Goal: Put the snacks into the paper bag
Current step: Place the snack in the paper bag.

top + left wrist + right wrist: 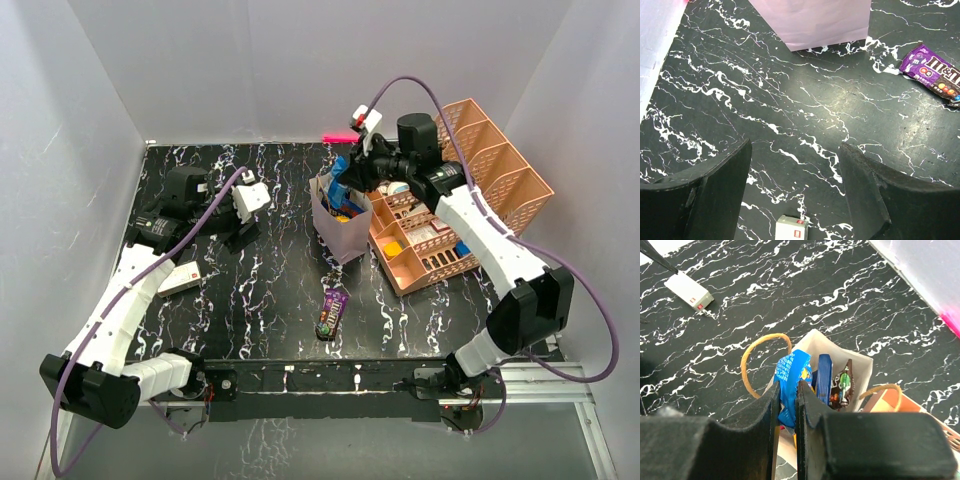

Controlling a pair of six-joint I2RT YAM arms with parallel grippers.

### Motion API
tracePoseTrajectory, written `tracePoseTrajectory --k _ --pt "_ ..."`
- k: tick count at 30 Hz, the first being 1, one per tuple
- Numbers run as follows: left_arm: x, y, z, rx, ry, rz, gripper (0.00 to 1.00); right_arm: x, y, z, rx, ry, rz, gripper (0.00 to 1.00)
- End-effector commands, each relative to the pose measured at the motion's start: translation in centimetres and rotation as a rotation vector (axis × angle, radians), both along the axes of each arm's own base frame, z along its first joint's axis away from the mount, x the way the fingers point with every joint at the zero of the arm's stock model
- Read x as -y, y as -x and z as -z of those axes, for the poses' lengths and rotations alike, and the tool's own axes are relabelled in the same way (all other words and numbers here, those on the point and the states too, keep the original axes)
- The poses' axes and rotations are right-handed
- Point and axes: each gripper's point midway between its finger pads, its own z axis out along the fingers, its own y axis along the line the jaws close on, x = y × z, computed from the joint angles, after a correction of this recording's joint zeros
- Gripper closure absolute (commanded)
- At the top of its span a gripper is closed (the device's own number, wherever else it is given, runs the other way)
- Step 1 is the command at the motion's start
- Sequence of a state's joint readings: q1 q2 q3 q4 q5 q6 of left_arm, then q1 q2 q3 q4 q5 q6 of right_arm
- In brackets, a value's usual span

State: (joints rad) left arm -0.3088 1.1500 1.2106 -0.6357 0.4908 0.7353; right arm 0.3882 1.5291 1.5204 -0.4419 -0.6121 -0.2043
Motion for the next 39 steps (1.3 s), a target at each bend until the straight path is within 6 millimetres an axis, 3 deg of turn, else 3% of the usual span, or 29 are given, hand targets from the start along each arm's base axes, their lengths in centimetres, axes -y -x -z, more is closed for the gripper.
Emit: tracePoseTrajectory --k 1,12,22,28,31,38,39 --pt "0.2 0.8 -0.8 0.015 0.032 0.018 0.31 -1.7 -1.0 -0.3 0.012 -0.026 -0.009 0.83" --pt "0.2 0.8 -0.7 0.017 0.031 0.021 0.3 -4.0 -2.5 2.4 -0.06 -0.006 -0.003 0.84" --pt "0.2 1.0 -0.7 0.016 0.029 0.025 0.3 -4.7 -4.4 3.8 -0.063 0.029 0.093 0.84" --pt "0.2 0.9 -0.5 0.015 0.025 0.026 0.29 -4.7 -4.4 4.9 -0.073 0.05 0.124 0.84" --pt "0.1 0.9 -0.3 0.014 0.021 0.025 0.29 -4.8 -4.6 6.6 -0.107 0.071 0.124 0.8" --pt "0.0 0.8 -0.1 0.013 0.017 0.023 0.29 -4.4 -4.3 6.7 -0.1 0.087 0.127 0.57" --pt "0.1 0.8 -0.1 0.012 0.016 0.025 0.29 -4.3 -4.2 6.0 -0.085 0.082 0.129 0.54"
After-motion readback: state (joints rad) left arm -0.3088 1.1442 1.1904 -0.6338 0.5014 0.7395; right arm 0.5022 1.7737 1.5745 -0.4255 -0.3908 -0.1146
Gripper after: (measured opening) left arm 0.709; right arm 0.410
